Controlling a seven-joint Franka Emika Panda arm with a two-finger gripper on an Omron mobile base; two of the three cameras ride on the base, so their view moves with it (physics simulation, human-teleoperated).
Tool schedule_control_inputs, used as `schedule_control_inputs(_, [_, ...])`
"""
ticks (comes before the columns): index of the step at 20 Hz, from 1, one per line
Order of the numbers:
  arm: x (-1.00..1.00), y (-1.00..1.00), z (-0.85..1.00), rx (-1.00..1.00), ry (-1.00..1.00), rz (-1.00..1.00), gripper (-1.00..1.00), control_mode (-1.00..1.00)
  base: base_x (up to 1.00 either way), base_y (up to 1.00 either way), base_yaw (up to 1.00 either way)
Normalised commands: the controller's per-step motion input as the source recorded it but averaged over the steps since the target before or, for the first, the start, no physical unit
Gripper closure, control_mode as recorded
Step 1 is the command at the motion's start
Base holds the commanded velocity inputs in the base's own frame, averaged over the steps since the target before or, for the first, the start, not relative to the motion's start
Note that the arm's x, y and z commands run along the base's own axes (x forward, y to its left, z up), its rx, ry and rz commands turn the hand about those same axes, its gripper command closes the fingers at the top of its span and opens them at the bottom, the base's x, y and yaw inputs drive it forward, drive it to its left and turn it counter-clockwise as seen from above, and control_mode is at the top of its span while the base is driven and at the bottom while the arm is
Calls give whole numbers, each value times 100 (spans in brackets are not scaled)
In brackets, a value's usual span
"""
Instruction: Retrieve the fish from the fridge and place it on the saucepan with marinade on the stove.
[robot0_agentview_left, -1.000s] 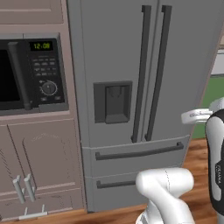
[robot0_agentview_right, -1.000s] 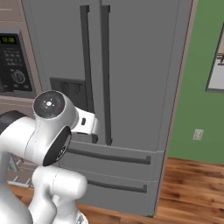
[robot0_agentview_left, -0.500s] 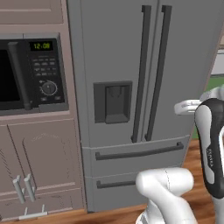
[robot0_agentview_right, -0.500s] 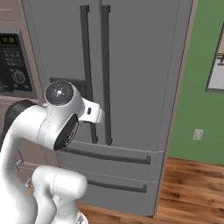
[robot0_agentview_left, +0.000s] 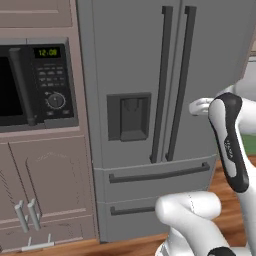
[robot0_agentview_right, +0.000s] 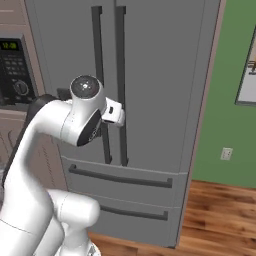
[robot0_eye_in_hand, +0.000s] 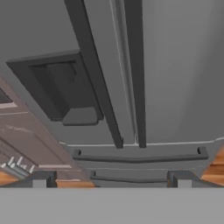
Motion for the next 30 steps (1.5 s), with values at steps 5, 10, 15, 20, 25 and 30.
schedule_control_inputs(5, [61, -5, 2, 3, 1, 0, -100, -100, 0, 0, 0])
schedule_control_inputs(10, [58, -15, 0, 1, 0, 0, -100, -100, 0, 0, 0])
schedule_control_inputs(15, [62, -12, 0, 0, 0, 0, -100, -100, 0, 0, 0])
schedule_control_inputs(20, [44, 0, 0, 0, -9, 0, -100, -100, 0, 0, 0])
schedule_control_inputs(25, [32, 0, 0, 0, -17, 0, -100, -100, 0, 0, 0])
schedule_control_inputs(30, [35, 0, 0, 0, -12, 0, -100, -100, 0, 0, 0])
